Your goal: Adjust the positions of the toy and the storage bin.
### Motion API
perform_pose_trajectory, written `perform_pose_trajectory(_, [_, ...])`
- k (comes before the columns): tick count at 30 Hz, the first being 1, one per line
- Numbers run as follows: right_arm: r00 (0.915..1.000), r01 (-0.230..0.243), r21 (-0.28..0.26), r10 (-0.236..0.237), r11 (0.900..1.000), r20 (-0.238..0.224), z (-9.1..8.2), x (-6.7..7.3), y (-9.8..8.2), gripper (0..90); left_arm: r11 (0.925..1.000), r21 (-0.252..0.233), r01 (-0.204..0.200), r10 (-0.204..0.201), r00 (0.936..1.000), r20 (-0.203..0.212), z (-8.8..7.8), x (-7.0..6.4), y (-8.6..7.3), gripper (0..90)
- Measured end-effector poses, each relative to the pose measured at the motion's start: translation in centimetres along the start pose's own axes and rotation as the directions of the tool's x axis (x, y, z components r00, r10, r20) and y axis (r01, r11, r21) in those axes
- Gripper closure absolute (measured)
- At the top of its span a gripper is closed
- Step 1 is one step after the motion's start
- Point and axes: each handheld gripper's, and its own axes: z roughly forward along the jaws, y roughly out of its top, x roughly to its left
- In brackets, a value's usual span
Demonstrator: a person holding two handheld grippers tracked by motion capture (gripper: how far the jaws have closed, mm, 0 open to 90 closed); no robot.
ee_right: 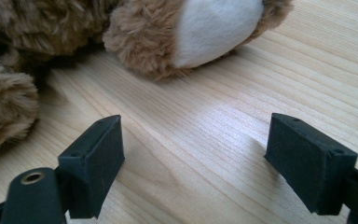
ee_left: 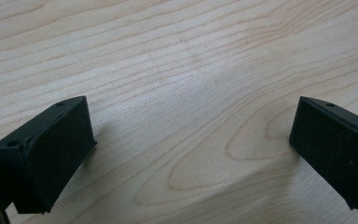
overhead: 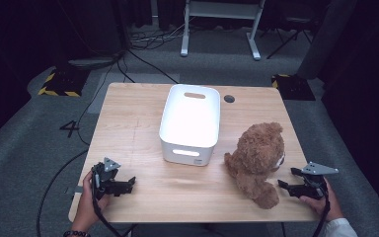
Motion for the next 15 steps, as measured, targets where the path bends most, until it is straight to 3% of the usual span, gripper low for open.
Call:
perform_pose_trajectory(5, [1.0,-0.004,-0.004,0.004,1.0,0.003,-0.1,0.0,-0.1,20.4,1.0,-0.007,-0.005,0.005,1.0,0.001,-0.1,-0.1,-0.1,0.3])
perform_pose_trajectory(10, [0.9999,-0.001,-0.024,0.001,1.0,0.012,-0.5,0.0,-0.1,20.3,0.9988,-0.003,-0.049,0.049,0.998,0.039,-0.3,0.2,-0.3,0.0])
perform_pose_trajectory(15, [1.0,0.0,-0.055,0.0,0.999,0.006,-1.7,0.5,0.4,20.8,0.9982,-0.004,-0.06,0.06,0.9972,0.046,-0.4,0.2,-0.5,0.0])
